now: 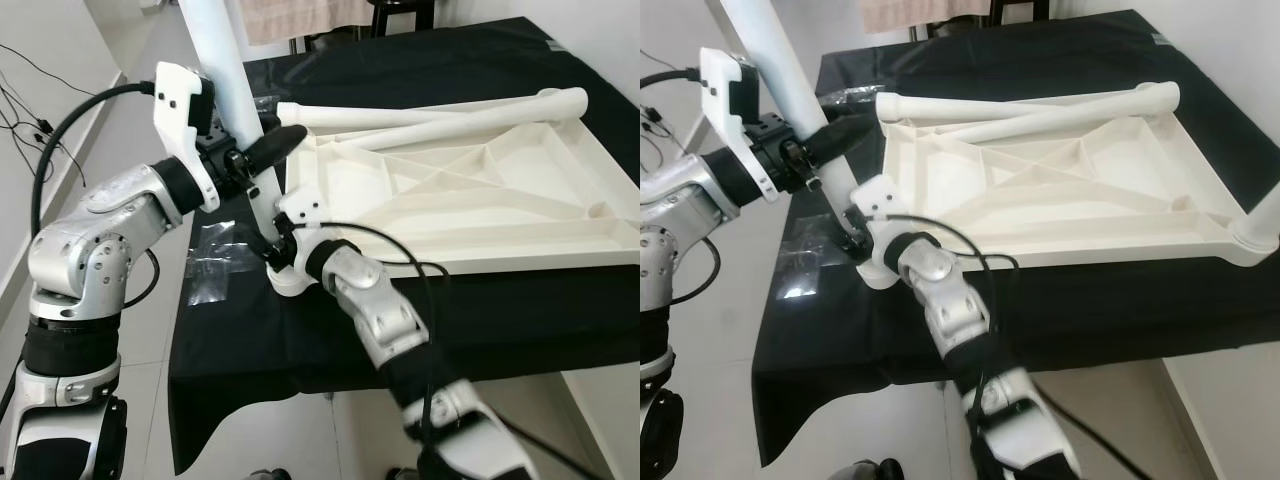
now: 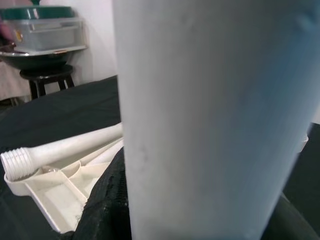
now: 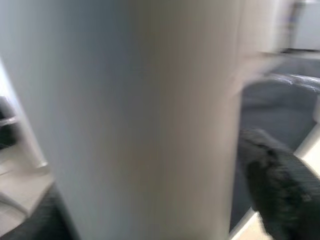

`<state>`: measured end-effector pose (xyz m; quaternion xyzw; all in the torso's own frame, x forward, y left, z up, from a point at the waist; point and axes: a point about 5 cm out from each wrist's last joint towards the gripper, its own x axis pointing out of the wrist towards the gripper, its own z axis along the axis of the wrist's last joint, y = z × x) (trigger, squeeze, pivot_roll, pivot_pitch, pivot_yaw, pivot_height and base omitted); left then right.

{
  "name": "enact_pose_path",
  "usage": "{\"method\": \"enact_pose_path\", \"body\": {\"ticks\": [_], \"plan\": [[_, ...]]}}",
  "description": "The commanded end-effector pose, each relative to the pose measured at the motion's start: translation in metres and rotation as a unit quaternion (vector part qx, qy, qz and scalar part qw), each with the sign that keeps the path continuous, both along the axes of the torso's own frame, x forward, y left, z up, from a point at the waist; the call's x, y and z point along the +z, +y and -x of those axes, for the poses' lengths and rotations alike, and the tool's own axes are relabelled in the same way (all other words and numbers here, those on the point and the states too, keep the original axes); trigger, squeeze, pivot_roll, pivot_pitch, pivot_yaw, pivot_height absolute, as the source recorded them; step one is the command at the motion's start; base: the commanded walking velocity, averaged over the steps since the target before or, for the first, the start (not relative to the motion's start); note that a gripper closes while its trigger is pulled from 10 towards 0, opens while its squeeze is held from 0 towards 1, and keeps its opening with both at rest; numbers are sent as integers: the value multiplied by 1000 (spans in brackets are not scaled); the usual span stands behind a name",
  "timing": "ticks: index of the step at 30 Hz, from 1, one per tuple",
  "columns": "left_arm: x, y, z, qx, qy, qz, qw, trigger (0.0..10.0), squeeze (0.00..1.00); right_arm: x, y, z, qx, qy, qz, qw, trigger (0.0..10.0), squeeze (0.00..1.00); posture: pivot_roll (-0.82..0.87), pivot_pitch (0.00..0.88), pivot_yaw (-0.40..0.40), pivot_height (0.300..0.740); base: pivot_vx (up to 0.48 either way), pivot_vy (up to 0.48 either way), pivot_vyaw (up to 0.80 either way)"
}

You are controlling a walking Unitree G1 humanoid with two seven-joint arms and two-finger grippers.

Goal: Building children table

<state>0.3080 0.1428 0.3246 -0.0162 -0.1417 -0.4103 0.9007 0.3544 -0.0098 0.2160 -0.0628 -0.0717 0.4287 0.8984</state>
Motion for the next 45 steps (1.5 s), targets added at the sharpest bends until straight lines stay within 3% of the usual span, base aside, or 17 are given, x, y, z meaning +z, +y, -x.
{"method": "enact_pose_path", "body": {"ticks": [1, 5, 6, 7, 8, 13, 14, 15, 16, 17, 36, 37, 38, 40, 43, 44, 45], "plan": [[-7, -7, 2, -26, 15, -15, 999, 0, 0, 14, 6, 1, 72, -19, -24, 997, 10000, 1000, -17, 163, 83, 740, 0, 0, 0], [-7, -7, 3, -27, 13, -15, 999, 0, 0, 22, -4, -2, 140, -22, -14, 990, 10000, 1000, -17, 164, 81, 740, 0, 0, 0], [-7, -7, 3, -28, 13, -15, 999, 0, 0, 25, -7, -2, 164, -33, -1, 986, 10000, 184, -17, 166, 82, 740, 0, 0, 0], [-7, -7, 3, -28, 13, -15, 999, 0, 0, 25, -7, -2, 164, -33, -1, 986, 10000, 184, -17, 166, 82, 740, 0, 0, 0], [-7, -7, 4, -29, 14, -16, 999, 0, 0, 29, -8, -1, 195, -39, 8, 980, 10000, 0, -14, 166, 84, 740, 0, 0, 0], [-8, -7, 5, -32, 15, -17, 999, 0, 0, 41, -7, -3, 244, -38, 7, 969, 10000, 0, -10, 169, 86, 740, 0, 0, 0], [-7, -7, 5, -32, 14, -17, 999, 0, 0, 43, -6, -4, 254, -36, 4, 966, 8784, 0, -7, 171, 87, 740, 0, 0, 0], [-7, -7, 5, -33, 14, -17, 999, 0, 0, 43, -5, -5, 264, -33, 1, 964, 4078, 0, -6, 170, 87, 740, 0, 0, 0], [-7, -7, 5, -33, 14, -17, 999, 0, 0, 43, -5, -5, 264, -33, 1, 964, 4078, 0, -6, 170, 87, 740, 0, 0, 0], [-7, -8, 5, -33, 13, -17, 999, 0, 0, 43, -4, -5, 276, -29, -1, 961, 0, 0, -2, 173, 88, 740, 0, 0, 0], [-6, -7, 5, -33, 10, -15, 999, 0, 0, 17, -20, -10, 238, -10, 17, 971, 0, 0, -15, 180, 90, 740, 0, 0, 0], [-5, -5, 3, -19, 12, -8, 1000, 6118, 1000, 14, -22, -11, 216, -4, 13, 976, 0, 0, -14, 179, 90, 740, 0, 0, 0], [-5, -3, 2, -11, 13, -3, 1000, 10000, 1000, 8, -25, -12, 189, 2, 10, 982, 0, 0, -14, 179, 90, 740, 0, 0, 0], [-4, -1, 1, -4, 13, 1, 1000, 10000, 1000, 3, -26, -12, 162, 8, 7, 987, 0, 0, -11, 179, 85, 740, 0, 0, 0], [-3, 1, 0, 7, 12, 0, 1000, 10000, 1000, -22, -27, -15, -20, 58, 38, 997, 0, 0, -2, 176, 67, 740, 0, 0, 0], [-1, 1, 0, 7, 11, -1, 1000, 10000, 251, -34, -19, -1, -67, 76, 29, 994, 0, 0, 3, 182, 70, 740, 0, 0, 0], [-2, 3, 0, 9, 12, -4, 1000, 10000, 0, -40, -11, 17, -113, 79, 2, 990, 0, 0, -16, 187, 84, 740, 0, 0, 0]]}}
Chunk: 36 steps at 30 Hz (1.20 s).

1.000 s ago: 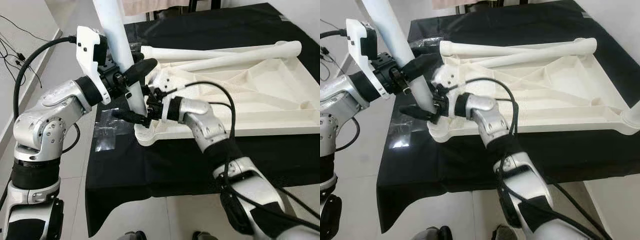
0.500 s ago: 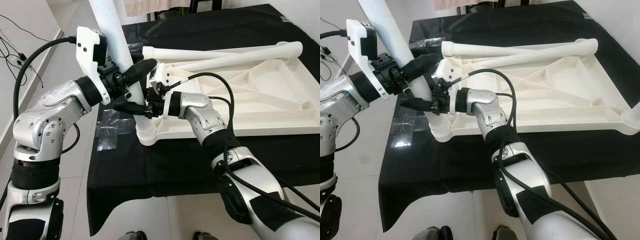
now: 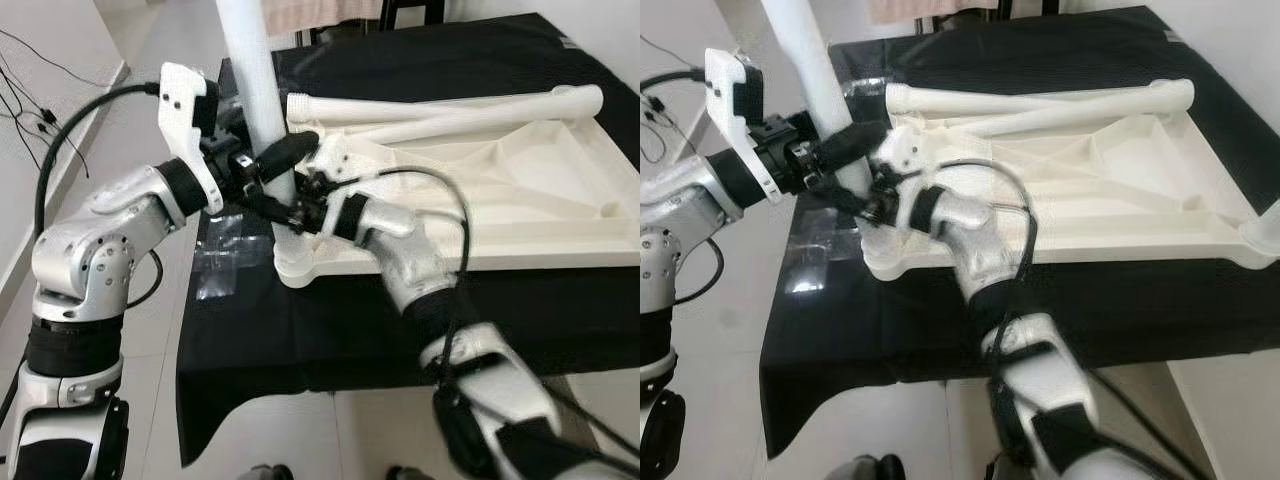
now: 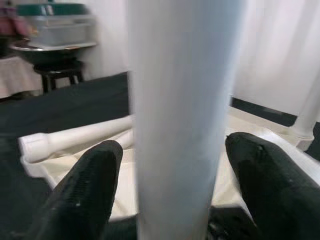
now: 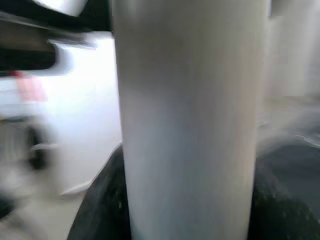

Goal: Building children table

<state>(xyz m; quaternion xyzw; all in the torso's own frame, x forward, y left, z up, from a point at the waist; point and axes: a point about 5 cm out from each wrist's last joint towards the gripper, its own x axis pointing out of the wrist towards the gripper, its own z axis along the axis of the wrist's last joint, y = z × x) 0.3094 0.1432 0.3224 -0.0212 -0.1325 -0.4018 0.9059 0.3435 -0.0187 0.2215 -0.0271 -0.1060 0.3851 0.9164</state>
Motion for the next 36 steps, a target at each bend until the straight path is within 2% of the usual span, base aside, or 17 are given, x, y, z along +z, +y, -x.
{"method": "enact_pose_path", "body": {"ticks": [1, 12, 13, 14, 15, 16, 17, 20, 21, 22, 27, 28, 29, 31, 32, 34, 36], "plan": [[-1, 3, 0, 2, 2, -7, 1000, 10000, 0, -46, -1, 9, -82, 96, 38, 991, 0, 0, -16, 187, 84, 740, 0, 0, 0], [-2, -2, -1, -3, 0, -15, 1000, 10000, 0, -38, 14, 3, -80, 75, 36, 993, 0, 0, -11, 151, 71, 740, 0, 0, 0], [-2, -2, -1, -6, 0, -14, 1000, 4980, 0, -37, 14, 3, -82, 74, 35, 993, 0, 0, -10, 149, 73, 740, 0, 0, 0], [-2, -2, -1, -6, 0, -14, 1000, 4980, 0, -37, 14, 3, -82, 74, 35, 993, 0, 0, -10, 149, 73, 740, 0, 0, 0], [-2, -1, 0, -8, -1, -14, 1000, 588, 0, -36, 15, 4, -82, 72, 35, 993, 0, 0, -9, 147, 73, 740, 0, 0, 0], [-2, -1, 0, -8, -1, -14, 1000, 588, 0, -36, 15, 4, -82, 72, 35, 993, 0, 0, -9, 147, 73, 740, 0, 0, 0], [-2, -1, 1, -10, -1, -15, 1000, 0, 0, -35, 15, 7, -90, 73, 37, 993, 0, 0, -9, 147, 73, 740, 0, 0, 0], [-2, -1, 1, -13, -2, -17, 1000, 0, 0, -34, 16, 10, -95, 73, 39, 992, 0, 0, -9, 142, 74, 740, 0, 0, 0], [-2, -1, 1, -16, -3, -19, 1000, 0, 0, -34, 16, 13, -97, 74, 43, 992, 5608, 0, -8, 133, 76, 740, 0, 0, 0], [-1, -1, 2, -17, -4, -20, 1000, 0, 0, -35, 16, 14, -97, 74, 46, 991, 10000, 0, -8, 131, 76, 740, 0, 0, 0], [0, -1, 1, -19, -7, -22, 1000, 0, 0, -34, 15, 13, -89, 69, 47, 992, 10000, 0, -8, 127, 80, 740, 0, 0, 0], [0, -1, 1, -19, -8, -23, 1000, 0, 0, -32, 13, 11, -66, 69, 38, 995, 10000, 792, -6, 123, 80, 740, 0, 0, 0], [0, -2, 2, -20, -8, -24, 999, 0, 0, -29, 9, 7, -42, 65, 39, 996, 10000, 1000, -5, 121, 79, 740, 0, 0, 0], [0, -2, 2, -22, -9, -25, 999, 0, 0, -20, -4, -3, 18, 53, 42, 998, 10000, 1000, -5, 119, 78, 740, 0, 0, 0], [0, -2, 2, -22, -9, -25, 999, 0, 0, -20, -4, -3, 18, 53, 42, 998, 10000, 1000, -5, 119, 78, 740, 0, 0, 0], [-1, -2, 3, -23, -9, -25, 999, 0, 0, -3, -20, -14, 76, 26, 34, 996, 10000, 1000, -3, 113, 77, 740, 0, 0, 0], [-1, -2, 4, -24, -9, -25, 999, 0, 0, 6, -30, -18, 103, 6, 36, 994, 10000, 1000, -3, 113, 77, 740, 0, 0, 0]]}}
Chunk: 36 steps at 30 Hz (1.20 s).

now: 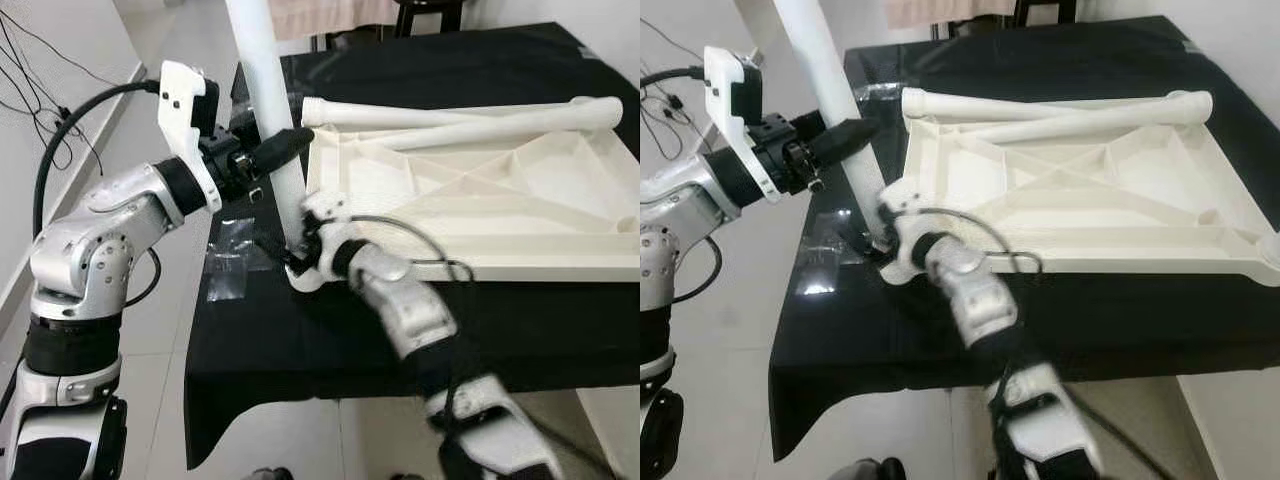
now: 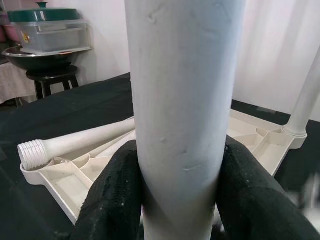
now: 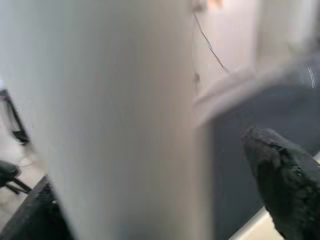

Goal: Building children table

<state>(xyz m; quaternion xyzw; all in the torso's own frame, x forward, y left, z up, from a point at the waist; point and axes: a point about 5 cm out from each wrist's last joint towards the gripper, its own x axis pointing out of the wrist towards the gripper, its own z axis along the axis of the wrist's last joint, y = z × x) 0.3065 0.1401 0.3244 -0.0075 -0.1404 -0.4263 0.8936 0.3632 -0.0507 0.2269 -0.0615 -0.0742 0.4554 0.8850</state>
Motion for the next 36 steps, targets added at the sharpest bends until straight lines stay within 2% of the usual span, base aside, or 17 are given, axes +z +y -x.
{"method": "enact_pose_path", "body": {"ticks": [1, 3, 4, 5, 6, 11, 12, 13, 14, 15, 29, 30, 31, 32, 34, 35, 36], "plan": [[-3, 1, 1, 1, 5, -13, 1000, 0, 0, 2, -1, 1, 56, -2, -14, 998, 10000, 824, -3, 112, 75, 740, 0, 0, 0], [-3, 1, 1, 1, 5, -13, 1000, 0, 0, 2, -1, 1, 56, -2, -14, 998, 10000, 824, -3, 112, 75, 740, 0, 0, 0], [-4, 1, 1, 0, 5, -13, 1000, 0, 0, 3, -3, 1, 73, 2, -13, 997, 10000, 0, -3, 112, 75, 740, 0, 0, 0], [-4, 1, 1, 0, 5, -13, 1000, 0, 0, 3, -3, 1, 73, 2, -13, 997, 10000, 0, -3, 112, 75, 740, 0, 0, 0], [-4, 0, 2, -3, 5, -12, 1000, 0, 0, 3, -4, 0, 138, 3, 25, 990, 10000, 0, 0, 118, 81, 740, 0, 0, 0], [-3, -1, 3, -7, 6, -13, 1000, 0, 0, 5, 0, 0, 193, 10, 35, 981, 9922, 0, 1, 123, 83, 740, 0, 0, 0], [-3, -1, 3, -7, 6, -13, 1000, 0, 0, 6, 2, 0, 202, 13, 30, 979, 4039, 0, 1, 123, 83, 740, 0, 0, 0], [-3, -2, 3, -8, 6, -13, 1000, 0, 0, 7, 3, -1, 205, 15, 27, 978, 2157, 0, 1, 123, 84, 740, 0, 0, 0], [-3, -2, 3, -8, 6, -13, 1000, 0, 0, 7, 3, -1, 205, 15, 27, 978, 2157, 0, 1, 123, 84, 740, 0, 0, 0], [-3, -2, 3, -10, 6, -14, 1000, 0, 0, 6, 4, -2, 211, 16, 28, 977, 0, 0, 3, 125, 84, 740, 0, 0, 0], [-4, -4, 4, -17, 6, -21, 1000, 0, 0, -11, 9, -2, 199, 30, 12, 979, 0, 0, 3, 133, 94, 740, 0, 0, 0], [-4, -3, 2, -8, 7, -16, 1000, 3373, 1000, -16, 9, -1, 186, 34, 10, 982, 0, 0, 1, 134, 93, 740, 0, 0, 0], [-4, -3, 2, -8, 7, -16, 1000, 3373, 1000, -16, 9, -1, 186, 34, 10, 982, 0, 0, 1, 134, 93, 740, 0, 0, 0], [-3, -2, 1, -2, 7, -12, 1000, 10000, 1000, -21, 10, -1, 161, 44, 10, 986, 0, 0, 1, 137, 88, 740, 0, 0, 0], [-3, -2, 1, -2, 7, -12, 1000, 10000, 1000, -21, 10, -1, 161, 44, 10, 986, 0, 0, 1, 137, 88, 740, 0, 0, 0], [-3, -1, 1, 3, 7, -12, 1000, 10000, 1000, -35, 14, 0, 99, 67, 22, 993, 0, 0, 4, 139, 79, 740, 0, 0, 0], [-1, 1, 0, 10, 8, -7, 1000, 10000, 1000, -52, 17, 0, -67, 97, 18, 993, 0, 0, 5, 143, 75, 740, 0, 0, 0]]}}
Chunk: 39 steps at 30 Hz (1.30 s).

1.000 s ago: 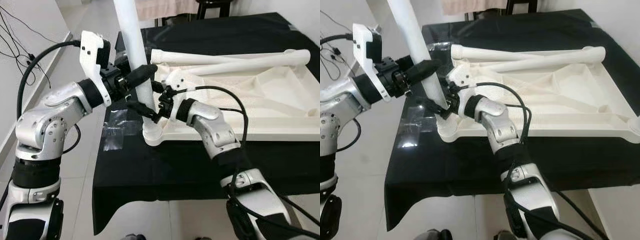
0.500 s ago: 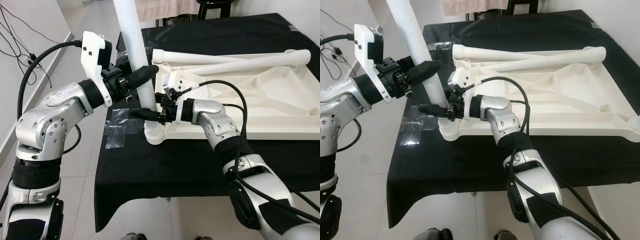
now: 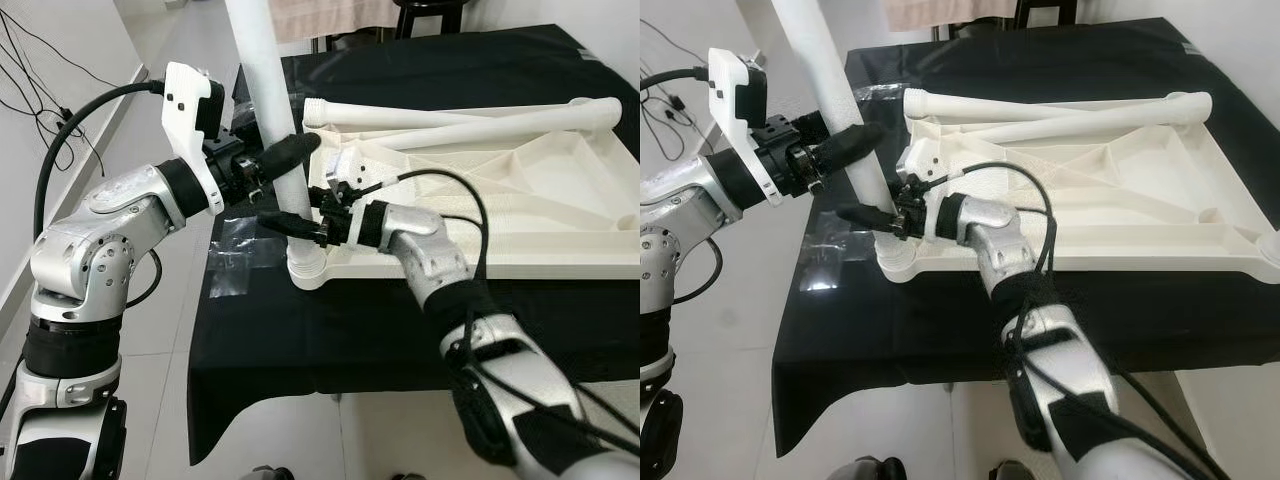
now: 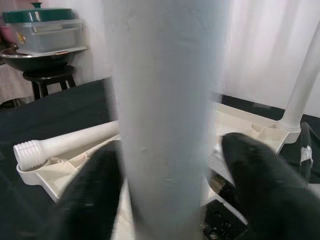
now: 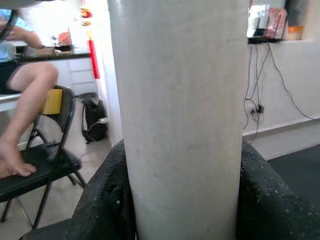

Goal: Building children table

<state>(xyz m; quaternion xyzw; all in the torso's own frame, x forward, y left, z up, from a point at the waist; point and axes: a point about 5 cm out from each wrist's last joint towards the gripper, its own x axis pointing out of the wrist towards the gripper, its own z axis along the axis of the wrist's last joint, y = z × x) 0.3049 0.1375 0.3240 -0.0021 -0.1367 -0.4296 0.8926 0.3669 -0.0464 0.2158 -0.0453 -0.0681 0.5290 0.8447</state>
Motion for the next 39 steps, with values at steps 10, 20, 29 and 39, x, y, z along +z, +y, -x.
{"method": "enact_pose_path", "body": {"ticks": [10, 20, 29, 39], "plan": [[-5, 1, -9, 24, 13, -11, 1000, 10000, 0, -39, 41, 20, -243, 56, -8, 968, 0, 0, -15, 138, 86, 740, 0, 0, 0], [-6, 1, -7, 20, 16, -11, 1000, 8627, 0, -36, 48, 35, -264, 61, -7, 963, 0, 0, -18, 132, 91, 740, 0, 0, 0], [-3, 0, -7, 6, 12, -12, 1000, 0, 0, -38, 50, 38, -268, 63, -16, 961, 0, 0, -16, 133, 101, 740, 0, 0, 0], [-3, -2, -5, -2, 11, -12, 1000, 0, 0, -33, 48, 38, -265, 65, -21, 962, 2824, 0, -13, 138, 103, 740, 0, 0, 0]]}}
